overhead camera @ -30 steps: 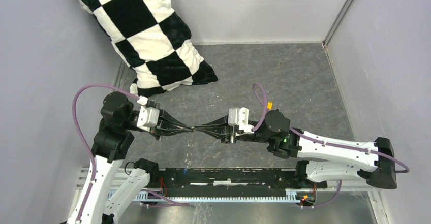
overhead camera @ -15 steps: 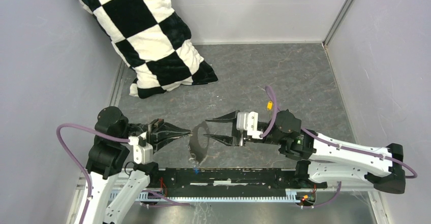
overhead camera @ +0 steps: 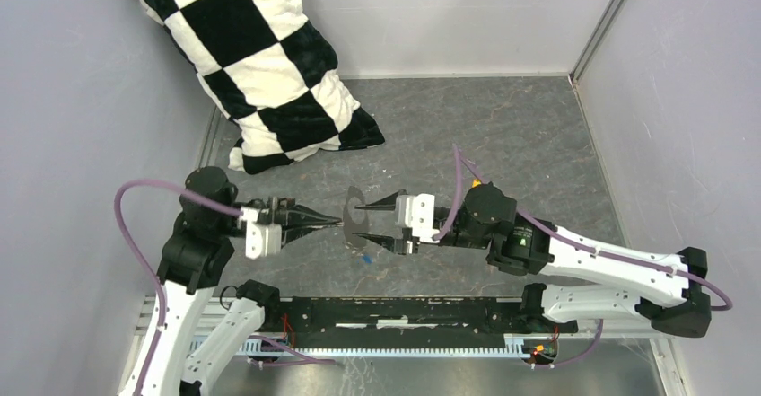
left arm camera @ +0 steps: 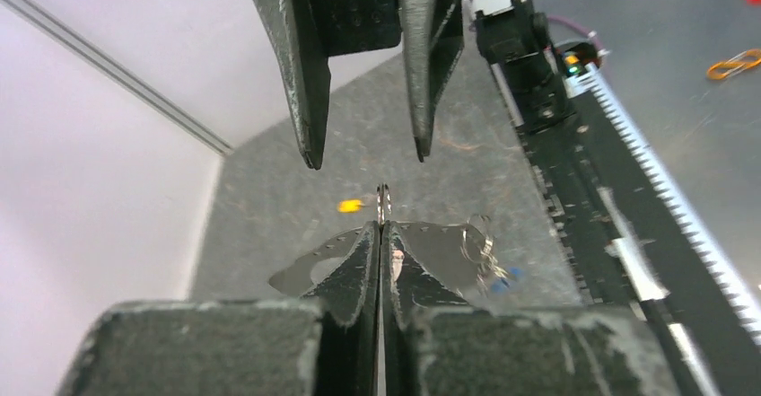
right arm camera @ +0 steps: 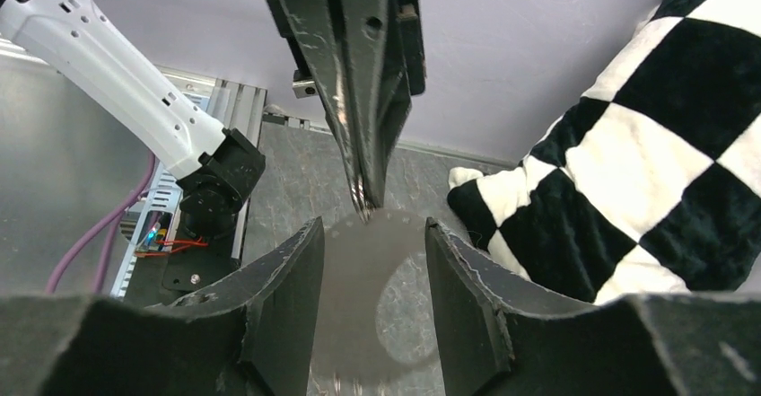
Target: Put the keys on the keyring
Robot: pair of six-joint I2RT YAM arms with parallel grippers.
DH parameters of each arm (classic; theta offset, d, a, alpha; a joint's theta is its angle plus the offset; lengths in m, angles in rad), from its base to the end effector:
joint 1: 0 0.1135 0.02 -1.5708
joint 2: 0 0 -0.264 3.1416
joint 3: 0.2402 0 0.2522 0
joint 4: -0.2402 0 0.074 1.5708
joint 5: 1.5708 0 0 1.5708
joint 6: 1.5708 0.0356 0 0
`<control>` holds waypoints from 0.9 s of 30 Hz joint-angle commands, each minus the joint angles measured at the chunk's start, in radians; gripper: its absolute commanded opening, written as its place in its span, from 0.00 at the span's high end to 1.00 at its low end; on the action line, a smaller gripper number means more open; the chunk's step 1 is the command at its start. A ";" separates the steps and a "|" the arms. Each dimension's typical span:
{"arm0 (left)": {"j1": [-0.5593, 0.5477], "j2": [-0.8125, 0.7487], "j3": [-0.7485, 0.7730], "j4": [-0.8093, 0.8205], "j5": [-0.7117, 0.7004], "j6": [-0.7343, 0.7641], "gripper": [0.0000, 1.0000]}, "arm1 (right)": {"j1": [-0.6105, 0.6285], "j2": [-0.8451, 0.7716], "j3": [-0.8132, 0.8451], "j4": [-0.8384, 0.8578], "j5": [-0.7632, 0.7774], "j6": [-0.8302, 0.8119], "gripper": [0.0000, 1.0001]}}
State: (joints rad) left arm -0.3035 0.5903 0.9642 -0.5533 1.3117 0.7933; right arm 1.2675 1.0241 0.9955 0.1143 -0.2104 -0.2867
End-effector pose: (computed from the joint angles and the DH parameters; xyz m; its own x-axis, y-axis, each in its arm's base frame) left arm 0.0743 -0.0593 0.3909 0.5820 0.0091 -0.8132 0.8118 -0.0659 0.5802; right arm 0.0639 0.2291 0.4013 0.3060 0.0519 -0.9506 -0.9476 0.1128 -0.2989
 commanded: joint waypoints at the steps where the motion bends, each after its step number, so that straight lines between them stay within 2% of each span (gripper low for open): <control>1: -0.002 0.069 0.072 -0.097 0.014 -0.196 0.98 | -0.002 0.049 0.122 -0.078 -0.034 -0.030 0.49; 7: -0.002 0.084 0.083 -0.099 0.027 -0.270 0.98 | -0.002 0.126 0.253 -0.263 -0.015 -0.047 0.55; 15: -0.002 0.081 0.085 -0.099 0.023 -0.276 0.98 | -0.002 0.208 0.375 -0.451 -0.035 -0.048 0.61; 20: -0.002 0.076 0.085 -0.099 0.029 -0.272 0.98 | -0.002 0.217 0.387 -0.447 -0.025 -0.037 0.68; 25: -0.002 0.070 0.088 -0.099 0.036 -0.275 0.98 | -0.004 0.213 0.378 -0.410 -0.009 -0.028 0.89; 27: -0.002 0.067 0.084 -0.098 0.037 -0.274 0.98 | -0.003 0.206 0.365 -0.391 -0.009 -0.021 0.89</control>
State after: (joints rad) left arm -0.3035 0.6720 1.0145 -0.6609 1.3125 0.5571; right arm 1.2678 1.2442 1.3388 -0.3283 -0.2321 -0.3191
